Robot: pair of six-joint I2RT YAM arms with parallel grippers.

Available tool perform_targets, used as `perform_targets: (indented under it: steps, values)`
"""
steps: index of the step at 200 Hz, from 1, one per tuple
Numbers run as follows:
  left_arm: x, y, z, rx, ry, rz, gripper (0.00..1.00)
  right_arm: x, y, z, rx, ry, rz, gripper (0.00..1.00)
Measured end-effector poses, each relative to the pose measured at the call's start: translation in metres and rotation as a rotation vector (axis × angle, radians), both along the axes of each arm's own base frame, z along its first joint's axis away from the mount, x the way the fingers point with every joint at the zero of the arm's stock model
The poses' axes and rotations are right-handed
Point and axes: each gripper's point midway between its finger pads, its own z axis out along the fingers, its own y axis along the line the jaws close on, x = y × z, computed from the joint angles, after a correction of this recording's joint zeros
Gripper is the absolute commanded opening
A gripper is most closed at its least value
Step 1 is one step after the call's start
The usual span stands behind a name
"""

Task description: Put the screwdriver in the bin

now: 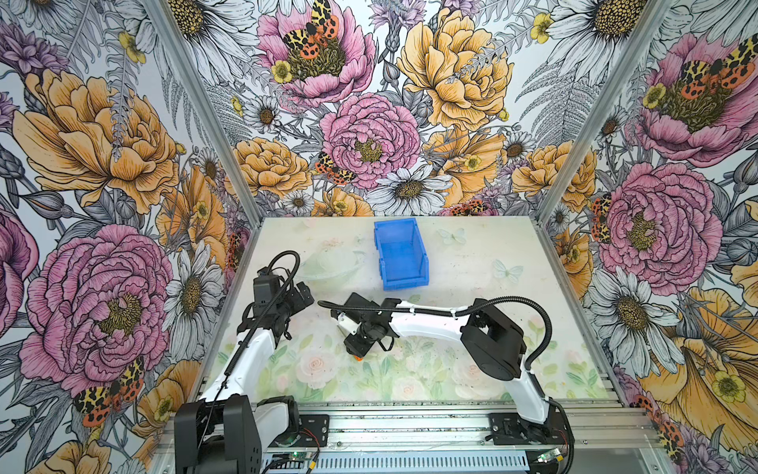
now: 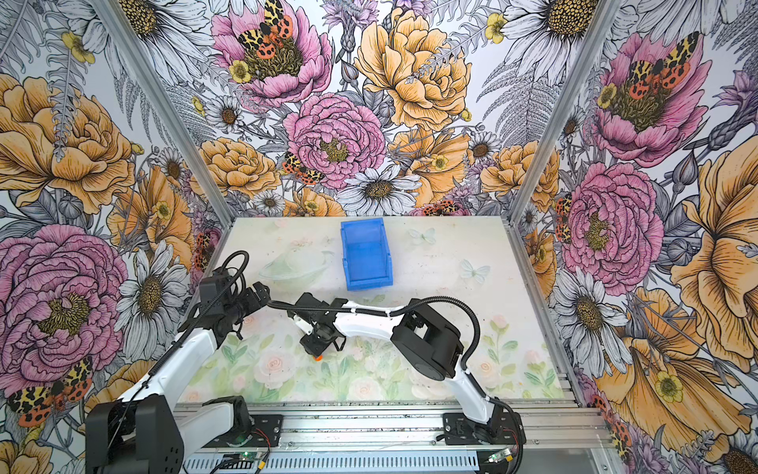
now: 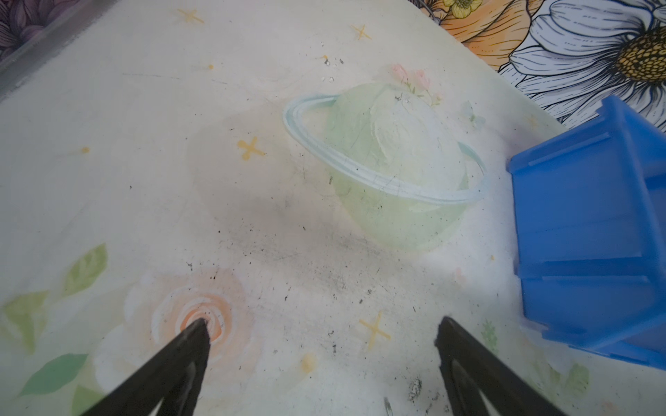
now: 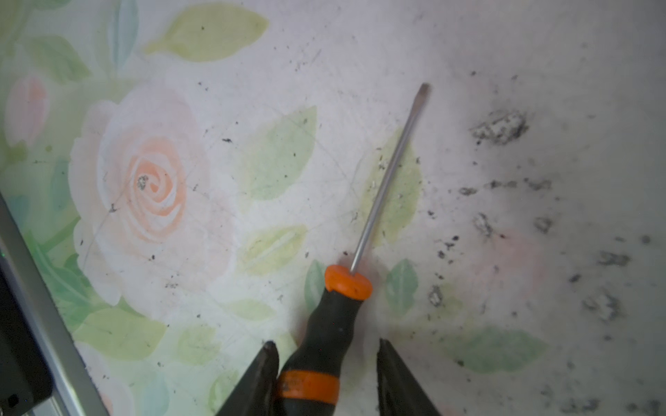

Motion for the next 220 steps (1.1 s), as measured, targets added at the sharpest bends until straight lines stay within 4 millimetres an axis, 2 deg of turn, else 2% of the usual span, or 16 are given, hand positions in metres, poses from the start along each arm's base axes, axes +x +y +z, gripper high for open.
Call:
perform_targets:
  steps: [29, 65, 132, 164, 188, 220]
  values:
    - [0.000, -0.001, -0.001, -0.002, -0.003, -0.003, 0.99, 0.001, 0.001, -0.003, -0.008, -0.005, 0.000, 0.26]
    - [0.001, -0.001, 0.000, -0.003, -0.007, -0.003, 0.99, 0.006, -0.001, -0.002, -0.022, -0.027, -0.013, 0.00]
    - [0.003, -0.002, -0.002, -0.020, -0.009, -0.011, 0.99, 0.013, -0.006, -0.002, -0.049, -0.068, -0.033, 0.00]
    - [0.004, -0.003, -0.001, -0.023, -0.014, -0.016, 0.99, 0.026, -0.021, 0.001, -0.081, -0.077, -0.077, 0.00]
    - [0.004, -0.003, -0.001, -0.023, -0.015, -0.016, 0.99, 0.036, -0.031, 0.013, -0.079, -0.090, -0.117, 0.00]
    - [0.005, -0.003, 0.001, -0.021, -0.025, -0.016, 0.99, 0.048, -0.035, 0.044, -0.021, -0.107, -0.165, 0.00]
